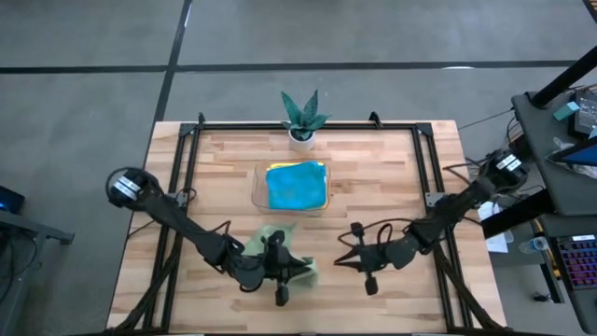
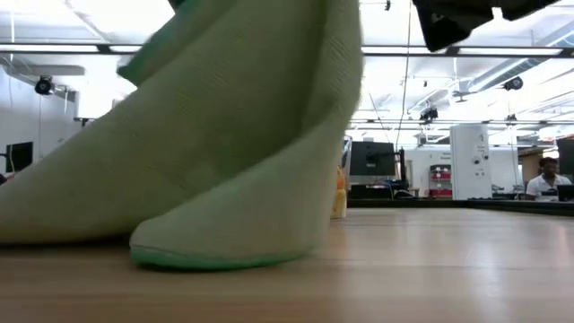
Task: Fold microfiber towels
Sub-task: Fold the green microfiber towel
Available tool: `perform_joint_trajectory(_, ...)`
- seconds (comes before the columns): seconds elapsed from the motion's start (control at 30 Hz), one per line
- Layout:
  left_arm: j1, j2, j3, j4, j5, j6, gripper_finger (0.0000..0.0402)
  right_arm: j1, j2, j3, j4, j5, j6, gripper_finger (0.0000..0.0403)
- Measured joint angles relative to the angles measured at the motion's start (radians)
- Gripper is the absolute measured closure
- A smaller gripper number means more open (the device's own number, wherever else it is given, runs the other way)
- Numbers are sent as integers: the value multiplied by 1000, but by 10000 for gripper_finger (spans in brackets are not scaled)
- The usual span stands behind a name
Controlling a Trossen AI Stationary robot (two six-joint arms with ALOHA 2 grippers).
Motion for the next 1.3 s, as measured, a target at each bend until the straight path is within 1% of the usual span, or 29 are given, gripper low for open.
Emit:
perform_joint_trajectory(0.13,10,67,14,127,3,88,401,0,55,41,12,-1,-43,394)
perform_joint_trajectory(0.23,11,90,24,128,11,127,401,0,79,70,11,-3,-12,390)
perform_joint_trajectory(0.3,11,98,28,131,28,142,401,0,86,89,3,-13,-7,379)
perform_joint_trajectory(0.4,14,102,24,131,48,134,401,0,87,99,-5,-19,10,346)
perform_joint_trajectory(0.53,18,103,24,127,50,128,401,-12,99,106,13,-21,34,283)
perform_joint_trajectory(0.67,24,103,26,127,50,125,401,-21,130,106,76,-31,33,223)
perform_joint_trajectory(0.73,27,103,26,128,50,125,401,-23,144,106,103,-32,30,203)
perform_joint_trajectory(0.8,30,103,29,128,50,125,401,-29,163,106,118,-32,29,196)
perform_joint_trajectory(0.87,33,103,31,129,51,126,401,-33,181,106,115,-30,27,205)
perform_joint_trajectory(0.93,37,103,35,130,51,125,401,-35,197,106,125,-27,22,233)
perform_joint_trajectory(1.0,39,103,35,132,51,119,402,-34,224,106,175,-29,24,278)
perform_joint_trajectory(1.1,43,104,34,135,53,119,401,-35,261,106,223,-29,-9,362)
perform_joint_trajectory(1.13,43,105,34,133,56,118,398,-35,263,106,216,-29,-20,377)
perform_joint_trajectory(1.2,43,106,33,134,74,122,385,-35,248,106,165,-29,-30,386)
perform_joint_trajectory(1.3,44,93,28,129,129,122,350,-34,204,106,26,-29,-22,392)
